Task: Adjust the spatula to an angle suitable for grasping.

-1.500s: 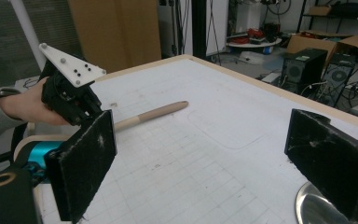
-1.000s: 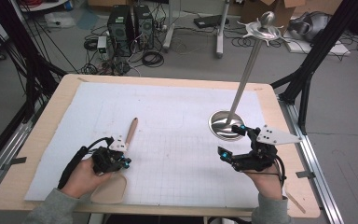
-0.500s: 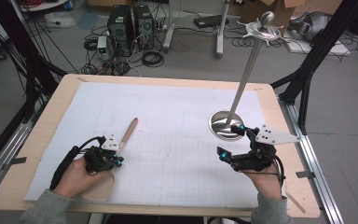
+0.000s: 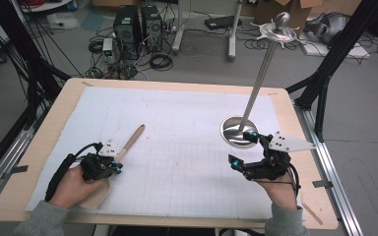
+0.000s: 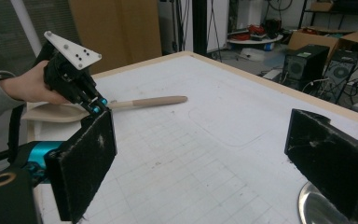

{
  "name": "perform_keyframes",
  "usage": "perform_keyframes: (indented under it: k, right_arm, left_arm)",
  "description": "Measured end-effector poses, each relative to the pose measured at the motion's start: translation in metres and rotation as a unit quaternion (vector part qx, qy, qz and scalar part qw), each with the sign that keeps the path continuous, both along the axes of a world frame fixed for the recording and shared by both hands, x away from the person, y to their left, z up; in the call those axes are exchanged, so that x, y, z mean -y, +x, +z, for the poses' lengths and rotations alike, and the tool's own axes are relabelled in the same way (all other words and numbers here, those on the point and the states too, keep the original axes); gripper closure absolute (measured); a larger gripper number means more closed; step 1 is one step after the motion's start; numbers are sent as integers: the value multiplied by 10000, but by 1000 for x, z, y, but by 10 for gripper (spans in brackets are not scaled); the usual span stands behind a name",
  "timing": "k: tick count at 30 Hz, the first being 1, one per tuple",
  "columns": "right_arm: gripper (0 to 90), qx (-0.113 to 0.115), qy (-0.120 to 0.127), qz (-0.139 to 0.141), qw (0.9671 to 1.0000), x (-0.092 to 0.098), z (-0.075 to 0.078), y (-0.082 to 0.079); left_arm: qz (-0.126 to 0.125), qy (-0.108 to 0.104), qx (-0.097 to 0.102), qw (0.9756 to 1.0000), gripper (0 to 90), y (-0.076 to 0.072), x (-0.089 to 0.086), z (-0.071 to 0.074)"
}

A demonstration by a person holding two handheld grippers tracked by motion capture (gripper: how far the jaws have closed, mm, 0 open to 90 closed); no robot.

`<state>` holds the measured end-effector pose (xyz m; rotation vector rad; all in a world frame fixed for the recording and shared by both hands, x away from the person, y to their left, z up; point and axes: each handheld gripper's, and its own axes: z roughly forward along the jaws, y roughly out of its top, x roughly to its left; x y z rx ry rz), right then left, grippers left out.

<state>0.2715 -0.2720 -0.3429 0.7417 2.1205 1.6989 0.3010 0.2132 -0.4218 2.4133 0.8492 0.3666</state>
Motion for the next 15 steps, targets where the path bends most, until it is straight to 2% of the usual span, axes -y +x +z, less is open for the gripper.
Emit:
perform_keyframes:
  k: [15]
  right_arm:
    - [81,-27,-27,5,10000,-2,-1,1]
  left_arm:
    - [101,-344,-13,9994,895,3,-22,-3]
